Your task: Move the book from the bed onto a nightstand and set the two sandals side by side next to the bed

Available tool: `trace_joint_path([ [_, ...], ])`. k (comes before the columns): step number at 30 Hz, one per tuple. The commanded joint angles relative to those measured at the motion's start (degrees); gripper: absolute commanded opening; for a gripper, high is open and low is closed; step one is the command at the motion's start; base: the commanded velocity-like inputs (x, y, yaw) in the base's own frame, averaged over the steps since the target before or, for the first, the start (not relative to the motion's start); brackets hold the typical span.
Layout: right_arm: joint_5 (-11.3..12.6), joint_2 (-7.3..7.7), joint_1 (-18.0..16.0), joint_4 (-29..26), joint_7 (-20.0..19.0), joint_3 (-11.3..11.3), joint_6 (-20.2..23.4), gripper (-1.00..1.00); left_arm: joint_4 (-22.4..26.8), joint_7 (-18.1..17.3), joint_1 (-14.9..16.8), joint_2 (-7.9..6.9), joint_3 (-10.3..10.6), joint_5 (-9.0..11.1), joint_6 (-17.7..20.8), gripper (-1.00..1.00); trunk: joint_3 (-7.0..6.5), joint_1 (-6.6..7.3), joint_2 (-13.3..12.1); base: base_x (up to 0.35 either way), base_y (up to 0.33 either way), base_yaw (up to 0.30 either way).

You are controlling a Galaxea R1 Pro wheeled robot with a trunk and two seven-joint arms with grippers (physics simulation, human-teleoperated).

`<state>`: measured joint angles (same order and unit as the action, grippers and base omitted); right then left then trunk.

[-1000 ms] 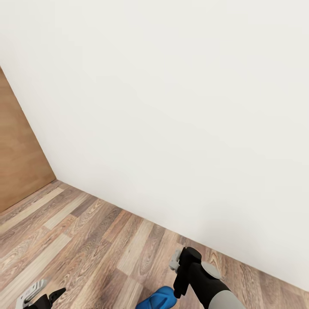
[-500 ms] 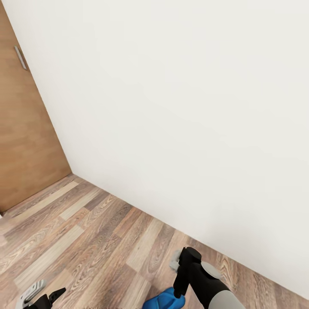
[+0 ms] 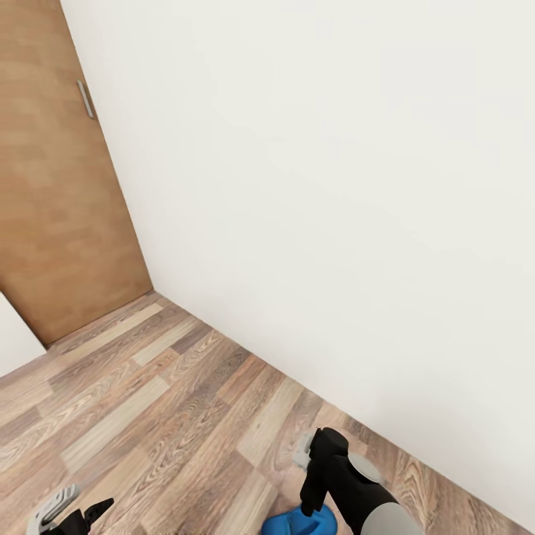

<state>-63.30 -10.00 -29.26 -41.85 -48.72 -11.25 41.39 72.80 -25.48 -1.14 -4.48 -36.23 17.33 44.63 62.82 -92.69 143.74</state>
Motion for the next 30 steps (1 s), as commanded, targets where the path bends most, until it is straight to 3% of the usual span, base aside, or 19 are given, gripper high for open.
trace_joint_path([
  [1, -0.5, 0.0, 0.0, -0.1, -0.5, -0.1, 0.1, 1.0, 0.1, -0.1, 0.0, 0.0, -0.1, 0.2, 0.4, 1.0, 0.08, 0.01, 0.0, 0.0, 0.0, 0.234],
  [11, -0.6, 0.0, 0.0, -0.1, -0.5, -0.1, 0.1, 1.0, 0.1, -0.1, 0.0, 0.0, -0.1, 0.2, 0.4, 1.0, 0.3, 0.01, 0.0, 0.0, 0.0, 0.185],
  [23, -0.5, 0.0, 0.0, -0.1, -0.2, -0.2, -0.4, 1.0, 0.1, -0.1, 0.0, 0.03, 0.0, 0.2, 0.4, 1.0, 0.33, 0.01, 0.0, 0.0, 0.0, 0.022],
  [30, -1.1, 0.0, 0.0, -0.1, -0.3, -0.9, -3.0, 1.0, 0.1, -0.1, 0.0, 0.05, 0.2, 0.2, 0.4, 1.0, 0.33, 0.01, 0.0, 0.0, 0.0, 0.002],
])
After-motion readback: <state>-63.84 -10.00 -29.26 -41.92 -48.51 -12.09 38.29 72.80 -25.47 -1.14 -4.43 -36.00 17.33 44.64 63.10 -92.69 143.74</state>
